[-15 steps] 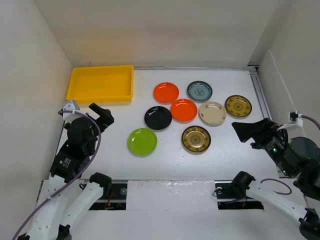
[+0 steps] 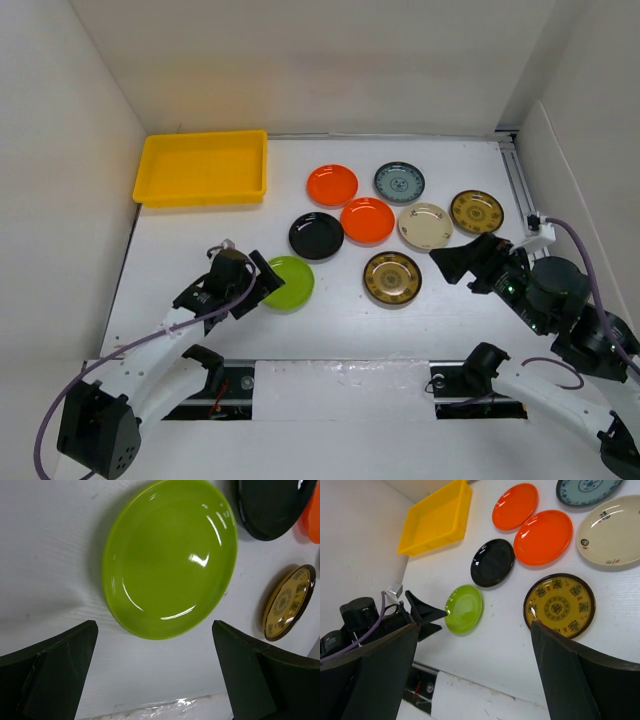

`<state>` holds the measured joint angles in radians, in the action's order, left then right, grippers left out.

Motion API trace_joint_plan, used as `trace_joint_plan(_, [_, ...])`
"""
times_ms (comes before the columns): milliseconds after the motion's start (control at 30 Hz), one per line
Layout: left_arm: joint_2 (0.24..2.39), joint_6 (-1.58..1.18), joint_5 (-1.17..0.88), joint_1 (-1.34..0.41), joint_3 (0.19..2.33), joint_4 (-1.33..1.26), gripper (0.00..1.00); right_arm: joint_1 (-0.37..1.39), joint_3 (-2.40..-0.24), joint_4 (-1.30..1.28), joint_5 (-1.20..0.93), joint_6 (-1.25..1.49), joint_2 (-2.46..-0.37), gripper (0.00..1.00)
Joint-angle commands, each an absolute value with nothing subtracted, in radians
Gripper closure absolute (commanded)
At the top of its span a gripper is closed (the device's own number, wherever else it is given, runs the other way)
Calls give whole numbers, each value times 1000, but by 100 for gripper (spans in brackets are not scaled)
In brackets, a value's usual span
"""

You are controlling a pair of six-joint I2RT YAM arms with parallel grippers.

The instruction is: Place the plates into the plastic bin on the countertop

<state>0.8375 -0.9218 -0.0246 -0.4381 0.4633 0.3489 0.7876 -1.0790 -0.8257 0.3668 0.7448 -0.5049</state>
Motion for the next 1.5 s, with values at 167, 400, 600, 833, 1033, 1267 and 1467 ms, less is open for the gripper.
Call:
trace_joint_plan(167, [828,-1054,-44,-439,364,189,4,796,-1052,-706,284,733,-489,0])
trace_joint_plan(400, [903,-1072,25,-439,339,190,33,796,-1043,-696,284,733,-468,0])
trace_joint_plan(600, [925,-1092,35,-439,319,181,36,796,-1052,-706,284,733,-459,0])
trace_joint_plan(833, [972,-1112,54,-439,330,172,80,796,-1062,-725,295,733,-426,0])
trace_joint_plan(1033, [963,-1123,64,-439,330,172,100,796,-1083,-749,327,724,-408,0])
trace_joint_plan(1267, [833,-1052,124,-439,474,299,100,796,-1083,-739,336,715,-408,0])
trace_joint_plan(1467, [822,-1032,250,-439,711,448,100,796,-1083,-703,336,715,-443,0])
